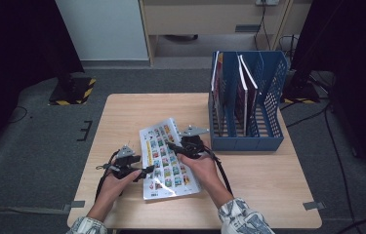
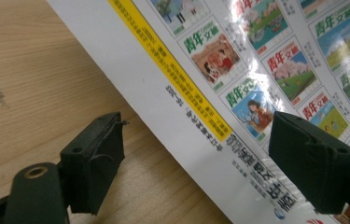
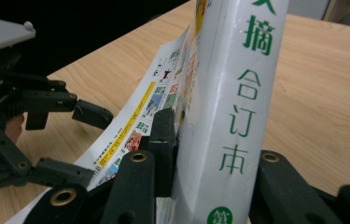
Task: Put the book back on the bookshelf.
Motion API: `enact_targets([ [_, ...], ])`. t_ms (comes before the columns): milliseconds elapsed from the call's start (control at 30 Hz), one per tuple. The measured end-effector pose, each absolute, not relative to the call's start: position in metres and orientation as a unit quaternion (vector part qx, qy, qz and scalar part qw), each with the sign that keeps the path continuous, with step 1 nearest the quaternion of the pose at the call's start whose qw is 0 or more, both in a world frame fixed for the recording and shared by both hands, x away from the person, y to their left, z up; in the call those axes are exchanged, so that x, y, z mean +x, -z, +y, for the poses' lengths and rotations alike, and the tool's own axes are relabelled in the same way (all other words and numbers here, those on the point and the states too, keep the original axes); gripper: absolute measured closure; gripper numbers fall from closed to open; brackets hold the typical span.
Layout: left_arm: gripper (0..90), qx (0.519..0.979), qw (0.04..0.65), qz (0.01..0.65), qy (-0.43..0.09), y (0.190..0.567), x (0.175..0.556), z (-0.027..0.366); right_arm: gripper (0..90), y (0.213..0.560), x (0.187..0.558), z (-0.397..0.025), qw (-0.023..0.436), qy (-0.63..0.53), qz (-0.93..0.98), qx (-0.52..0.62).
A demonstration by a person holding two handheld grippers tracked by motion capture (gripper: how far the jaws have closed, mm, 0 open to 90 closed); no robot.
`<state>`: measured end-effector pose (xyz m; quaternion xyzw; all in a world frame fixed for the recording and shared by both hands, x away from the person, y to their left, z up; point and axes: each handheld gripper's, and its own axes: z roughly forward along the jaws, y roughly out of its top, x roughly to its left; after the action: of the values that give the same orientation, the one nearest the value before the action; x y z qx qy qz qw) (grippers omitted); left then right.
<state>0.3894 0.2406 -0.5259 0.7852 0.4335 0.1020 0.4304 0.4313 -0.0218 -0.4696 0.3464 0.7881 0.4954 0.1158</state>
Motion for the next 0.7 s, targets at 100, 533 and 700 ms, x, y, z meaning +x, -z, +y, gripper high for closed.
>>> enact_targets([
  [100, 16.5, 0.791, 0.427, 0.43, -0.084, 0.529, 0.391, 0.239, 71.2, 0.467, 0.431, -0.024, 0.121, -0.504, 0.782, 0.346],
  [533, 34.1, 0.777, 0.456, 0.434, -0.026, 0.535, 0.399, 0.239, 71.8, 0.458, 0.429, -0.022, 0.13, -0.531, 0.772, 0.323],
  [700, 43.3, 0.77, 0.451, 0.451, -0.013, 0.534, 0.403, 0.244, 71.7, 0.457, 0.428, -0.02, 0.116, -0.536, 0.776, 0.31],
])
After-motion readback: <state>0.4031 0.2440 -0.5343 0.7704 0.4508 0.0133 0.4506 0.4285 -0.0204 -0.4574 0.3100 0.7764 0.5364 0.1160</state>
